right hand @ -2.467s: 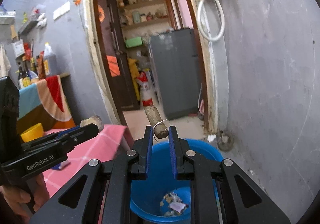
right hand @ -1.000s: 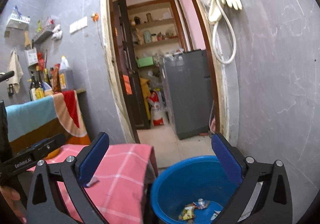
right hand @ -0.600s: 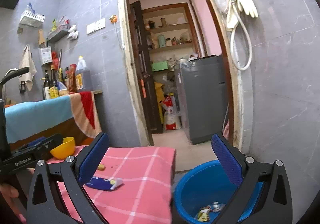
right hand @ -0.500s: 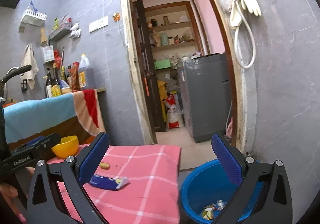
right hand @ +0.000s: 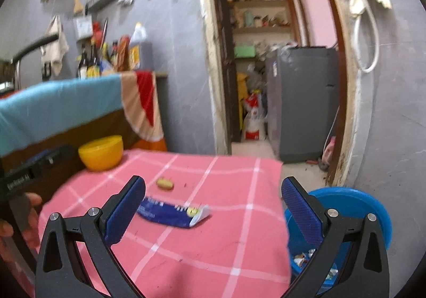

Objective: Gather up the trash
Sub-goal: 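Bring both tools back over the table toward the blue packet, then grasp the blue printed packet with the right tool while the left tool grasps the brown potato piece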

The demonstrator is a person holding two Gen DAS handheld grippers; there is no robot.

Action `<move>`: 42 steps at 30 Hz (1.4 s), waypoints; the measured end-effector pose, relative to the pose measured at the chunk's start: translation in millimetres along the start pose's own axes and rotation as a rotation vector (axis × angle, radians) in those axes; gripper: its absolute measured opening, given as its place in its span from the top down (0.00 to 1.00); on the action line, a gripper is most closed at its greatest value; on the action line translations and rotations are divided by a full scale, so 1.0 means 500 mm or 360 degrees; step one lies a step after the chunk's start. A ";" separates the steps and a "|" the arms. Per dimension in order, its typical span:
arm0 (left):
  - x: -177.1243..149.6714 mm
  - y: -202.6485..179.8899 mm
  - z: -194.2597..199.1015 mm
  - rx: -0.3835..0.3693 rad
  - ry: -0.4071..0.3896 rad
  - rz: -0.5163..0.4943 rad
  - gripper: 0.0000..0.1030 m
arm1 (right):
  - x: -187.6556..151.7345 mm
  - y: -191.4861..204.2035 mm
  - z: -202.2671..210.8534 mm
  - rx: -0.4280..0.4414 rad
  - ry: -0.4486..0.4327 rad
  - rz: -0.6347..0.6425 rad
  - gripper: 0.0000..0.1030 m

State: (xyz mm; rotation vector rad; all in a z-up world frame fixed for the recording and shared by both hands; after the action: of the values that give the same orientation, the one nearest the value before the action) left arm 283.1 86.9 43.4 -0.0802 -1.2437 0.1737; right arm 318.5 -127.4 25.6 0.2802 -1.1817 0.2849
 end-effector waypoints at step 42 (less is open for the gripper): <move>-0.089 0.037 -0.129 0.0056 0.0390 0.0027 0.02 | -0.127 0.024 -0.267 0.0180 0.0841 0.0255 0.51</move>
State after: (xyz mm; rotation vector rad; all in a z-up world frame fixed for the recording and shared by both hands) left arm 328.6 99.7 -21.7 -0.0793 -0.9956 0.1943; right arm 407.1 -72.6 -80.0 0.1916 -0.6664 0.5318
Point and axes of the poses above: each gripper's, at about its wrist camera, not at the fingertips, and z roughly against the way its jaws point, y to its left, x to its top, the point moved 9 cm from there along -z, roughly the way its jaws point
